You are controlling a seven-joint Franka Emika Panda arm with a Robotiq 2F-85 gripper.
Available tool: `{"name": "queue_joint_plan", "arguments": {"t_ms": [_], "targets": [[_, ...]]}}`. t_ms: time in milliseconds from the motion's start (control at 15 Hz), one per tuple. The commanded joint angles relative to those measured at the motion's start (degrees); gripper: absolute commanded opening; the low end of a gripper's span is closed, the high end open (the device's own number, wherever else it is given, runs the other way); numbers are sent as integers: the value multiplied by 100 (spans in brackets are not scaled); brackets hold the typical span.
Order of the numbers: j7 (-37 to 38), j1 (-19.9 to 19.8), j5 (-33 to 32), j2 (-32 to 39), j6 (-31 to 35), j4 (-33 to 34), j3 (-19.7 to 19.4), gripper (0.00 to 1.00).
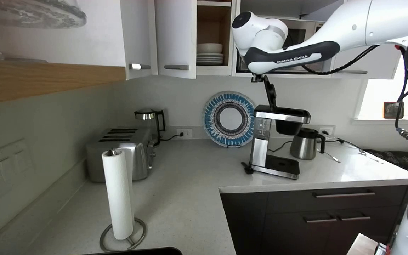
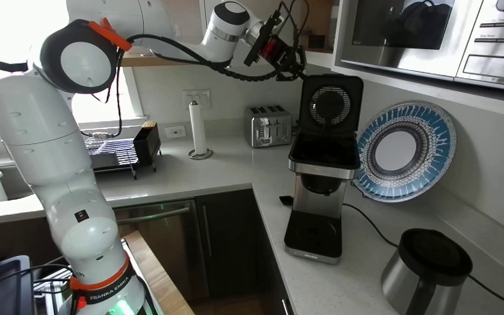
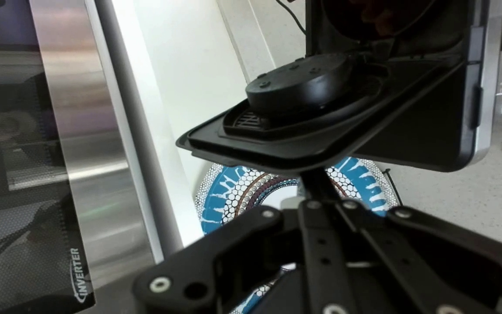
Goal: Close the lid on the coffeemaker chamber
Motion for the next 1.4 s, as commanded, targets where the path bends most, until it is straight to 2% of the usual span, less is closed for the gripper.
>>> {"name": "queue_joint_plan", "arguments": {"t_ms": [0,467,1000,1200,1267,1333], "targets": [[15,14,-134,-227,-268,-229,4,0],[231,-11,-47,-537,-695,-503,-16,0],[709,-91,54,-834,-852,-1037,-111,0],[774,-105,321,-900,-986,-1211,-149,0],[778,-106,467,-900,-1106,-1222,-158,4],[777,-104,641,-915,-1197,-1236,-169,27]]}}
